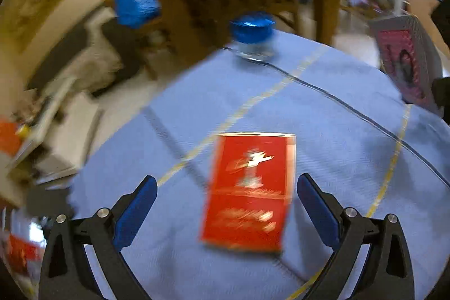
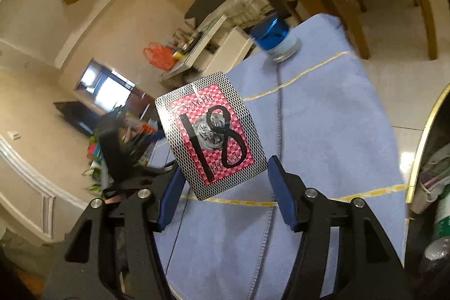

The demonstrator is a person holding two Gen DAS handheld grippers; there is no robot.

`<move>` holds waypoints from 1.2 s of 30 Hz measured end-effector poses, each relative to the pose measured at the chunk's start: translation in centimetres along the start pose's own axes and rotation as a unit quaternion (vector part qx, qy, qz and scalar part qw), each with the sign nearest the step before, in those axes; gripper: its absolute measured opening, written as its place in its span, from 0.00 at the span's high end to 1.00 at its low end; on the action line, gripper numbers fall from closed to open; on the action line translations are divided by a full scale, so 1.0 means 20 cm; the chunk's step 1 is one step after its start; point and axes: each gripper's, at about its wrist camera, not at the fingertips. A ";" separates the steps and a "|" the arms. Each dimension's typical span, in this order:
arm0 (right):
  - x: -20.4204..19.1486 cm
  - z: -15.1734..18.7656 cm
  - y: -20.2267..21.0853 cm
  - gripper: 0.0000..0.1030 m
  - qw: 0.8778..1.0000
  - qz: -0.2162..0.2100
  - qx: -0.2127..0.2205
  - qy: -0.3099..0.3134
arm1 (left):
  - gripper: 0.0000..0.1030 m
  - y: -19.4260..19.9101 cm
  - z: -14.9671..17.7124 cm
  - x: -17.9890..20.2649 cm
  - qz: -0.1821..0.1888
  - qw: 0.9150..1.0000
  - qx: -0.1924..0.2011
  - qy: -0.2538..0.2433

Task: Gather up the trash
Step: 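Hold the card with right tool while left tool grasps the red cigarette box, then drop the card into the bin with right tool while left tool drops the cigarette box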

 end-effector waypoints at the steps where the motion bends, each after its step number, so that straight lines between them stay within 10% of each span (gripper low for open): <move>1: -0.02 0.00 -0.02 0.43 1.000 0.007 -0.007 0.011 | 0.05 -0.04 -0.01 0.01 0.010 1.000 -0.011 -0.007; 6: -0.03 -0.04 -0.03 0.43 1.000 -0.002 -0.008 0.015 | 0.09 -0.12 -0.01 -0.06 0.059 0.997 -0.032 0.034; 10: -0.01 -0.04 0.01 0.43 1.000 -0.004 0.006 0.002 | 0.38 -0.06 0.02 -0.04 0.063 0.996 -0.028 0.049; 16: -0.03 -0.05 0.01 0.43 1.000 0.011 0.012 0.004 | 0.38 0.03 0.11 0.03 0.040 0.993 -0.031 0.110; 25: -0.05 -0.04 0.01 0.43 0.997 0.071 0.029 0.027 | 0.38 0.29 0.29 0.03 -0.022 0.966 0.016 0.258; 36: -0.08 0.01 0.02 0.43 0.986 0.150 0.043 0.063 | 0.38 0.41 0.13 0.33 -0.037 0.970 0.058 0.231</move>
Point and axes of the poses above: each gripper's, at about its wrist camera, not at the fingertips, and y roughly against the way its jaws point, x to its right, z to its underside, and after that the axes turned 3 degrees about z, right-handed
